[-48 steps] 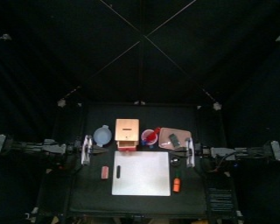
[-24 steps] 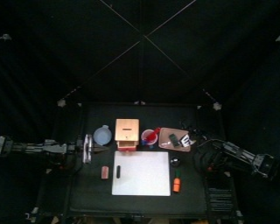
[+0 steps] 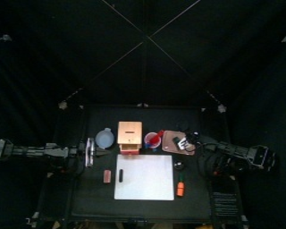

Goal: Place sushi on board then cut the sushi with the knife then place the pieces on the plate
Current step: Place the sushi on the board

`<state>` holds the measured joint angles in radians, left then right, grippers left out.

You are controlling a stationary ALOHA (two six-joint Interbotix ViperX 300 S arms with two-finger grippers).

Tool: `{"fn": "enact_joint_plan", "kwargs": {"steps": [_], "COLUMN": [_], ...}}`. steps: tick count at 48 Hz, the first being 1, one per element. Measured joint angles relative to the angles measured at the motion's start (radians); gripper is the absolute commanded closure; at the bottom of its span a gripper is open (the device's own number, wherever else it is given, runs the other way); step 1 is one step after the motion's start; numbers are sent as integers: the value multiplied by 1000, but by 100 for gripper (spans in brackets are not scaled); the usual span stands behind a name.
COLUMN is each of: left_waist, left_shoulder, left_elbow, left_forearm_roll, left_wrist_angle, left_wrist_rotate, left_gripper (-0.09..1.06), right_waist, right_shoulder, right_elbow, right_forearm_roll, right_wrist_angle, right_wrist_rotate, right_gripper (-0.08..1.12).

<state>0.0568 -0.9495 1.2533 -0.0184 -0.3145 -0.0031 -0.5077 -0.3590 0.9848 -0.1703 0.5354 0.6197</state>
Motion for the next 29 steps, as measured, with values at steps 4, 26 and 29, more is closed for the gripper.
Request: {"fn": "enact_joint_plan", "kwargs": {"steps": [4, 26, 29], "left_waist": [2, 2, 3], "left_shoulder": [0, 0, 0], "left_elbow": [8, 14, 15], "left_forearm_roll": [-26, -43, -43], "left_wrist_angle": [0, 2, 0], "left_wrist_rotate": [0, 2, 0], "left_gripper": [85, 85, 85], "right_waist": [6, 9, 9], "right_shoulder": [44, 199, 199], "right_elbow": [-3, -61, -61], "right_forearm_roll": [-15, -94, -94], "right_wrist_angle": [-29, -6, -3], "right_wrist_rotate": [9, 25, 26], "right_gripper": [6, 11, 20]}}
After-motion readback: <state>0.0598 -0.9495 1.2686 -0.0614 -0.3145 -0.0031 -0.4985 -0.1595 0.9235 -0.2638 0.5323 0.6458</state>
